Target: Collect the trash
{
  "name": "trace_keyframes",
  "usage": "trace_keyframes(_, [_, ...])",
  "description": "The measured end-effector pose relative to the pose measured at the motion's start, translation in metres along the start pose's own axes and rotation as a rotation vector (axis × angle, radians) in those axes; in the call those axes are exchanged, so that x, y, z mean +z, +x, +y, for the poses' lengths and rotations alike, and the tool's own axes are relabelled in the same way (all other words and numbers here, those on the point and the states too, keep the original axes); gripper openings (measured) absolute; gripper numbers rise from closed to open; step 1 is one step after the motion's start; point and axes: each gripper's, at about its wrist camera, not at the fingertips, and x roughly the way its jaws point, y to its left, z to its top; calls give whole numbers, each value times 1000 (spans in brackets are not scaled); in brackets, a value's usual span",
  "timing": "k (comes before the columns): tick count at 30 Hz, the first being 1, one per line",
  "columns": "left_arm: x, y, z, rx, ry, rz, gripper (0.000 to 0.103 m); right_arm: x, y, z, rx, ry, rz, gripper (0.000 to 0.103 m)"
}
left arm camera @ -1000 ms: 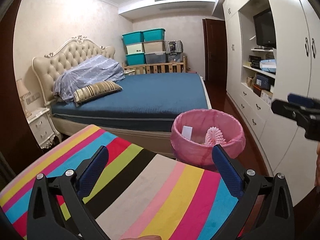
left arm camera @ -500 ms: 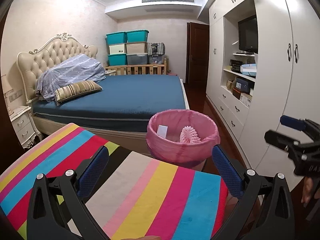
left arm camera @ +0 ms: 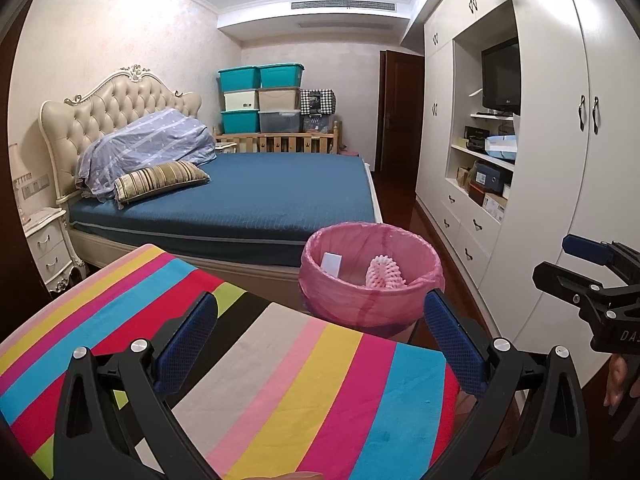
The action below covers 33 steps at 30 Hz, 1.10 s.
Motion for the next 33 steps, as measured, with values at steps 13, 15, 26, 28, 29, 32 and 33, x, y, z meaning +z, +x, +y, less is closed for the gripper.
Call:
trace_keyframes(13, [0, -4, 3, -17, -4, -5, 97, -2, -2, 1, -9, -2, 1, 90])
trace_keyframes(15, [0, -4, 3, -18, -5, -5, 97, -2, -1, 0, -7, 0, 1, 90])
trace_keyframes(26, [-3, -3, 3, -27, -2, 0, 97, -3, -2, 0, -8, 3, -1, 93])
trace_keyframes(28, [-3, -4, 3, -28, 0, 1, 97, -3, -3, -1, -8, 5, -3, 94])
trace_keyframes(29, [-3, -3, 3, -27, 0, 0, 97, -3, -4, -1, -7, 5, -3, 94])
trace_keyframes(32, [-3, -3, 3, -26, 2, -1, 97, -4, -4, -1, -5, 5, -3, 94])
trace_keyframes(33, [-3, -3, 3, -26, 2, -1, 97, -4, -4, -1, -6, 6, -4, 94])
